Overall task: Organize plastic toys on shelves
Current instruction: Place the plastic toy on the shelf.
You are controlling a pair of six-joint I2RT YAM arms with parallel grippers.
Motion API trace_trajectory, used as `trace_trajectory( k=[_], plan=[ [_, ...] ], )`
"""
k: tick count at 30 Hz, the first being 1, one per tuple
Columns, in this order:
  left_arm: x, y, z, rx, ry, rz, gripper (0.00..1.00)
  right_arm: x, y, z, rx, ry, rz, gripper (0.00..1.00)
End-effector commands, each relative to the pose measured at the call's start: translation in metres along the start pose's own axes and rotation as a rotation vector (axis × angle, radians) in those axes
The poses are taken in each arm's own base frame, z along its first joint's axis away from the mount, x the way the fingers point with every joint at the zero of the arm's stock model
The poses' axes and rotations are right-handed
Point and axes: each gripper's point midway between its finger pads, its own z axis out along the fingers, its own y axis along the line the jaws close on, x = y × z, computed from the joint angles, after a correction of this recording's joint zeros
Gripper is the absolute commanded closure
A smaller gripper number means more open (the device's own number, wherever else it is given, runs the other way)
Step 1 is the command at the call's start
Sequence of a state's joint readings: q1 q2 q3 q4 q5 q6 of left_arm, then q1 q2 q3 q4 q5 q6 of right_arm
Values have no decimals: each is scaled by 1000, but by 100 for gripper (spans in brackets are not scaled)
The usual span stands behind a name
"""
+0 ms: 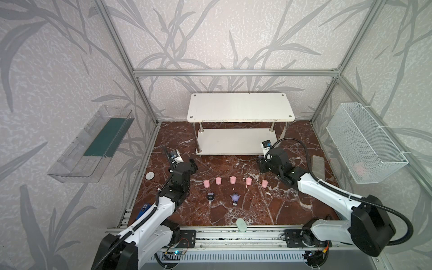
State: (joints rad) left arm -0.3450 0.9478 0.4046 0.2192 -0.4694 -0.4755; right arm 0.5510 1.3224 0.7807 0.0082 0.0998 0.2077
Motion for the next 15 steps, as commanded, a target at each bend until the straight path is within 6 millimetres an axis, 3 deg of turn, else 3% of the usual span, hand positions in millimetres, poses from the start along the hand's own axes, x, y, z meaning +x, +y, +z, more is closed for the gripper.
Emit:
trace_trajectory(
  k=[1,15],
  plan=[
    [0,-2,1,8,-8,-32,17,-27,-3,10,-12,-67,-14,72],
    [4,-6,5,25,13,-28,17,-53,-18,58,21,-84,24,72]
  ],
)
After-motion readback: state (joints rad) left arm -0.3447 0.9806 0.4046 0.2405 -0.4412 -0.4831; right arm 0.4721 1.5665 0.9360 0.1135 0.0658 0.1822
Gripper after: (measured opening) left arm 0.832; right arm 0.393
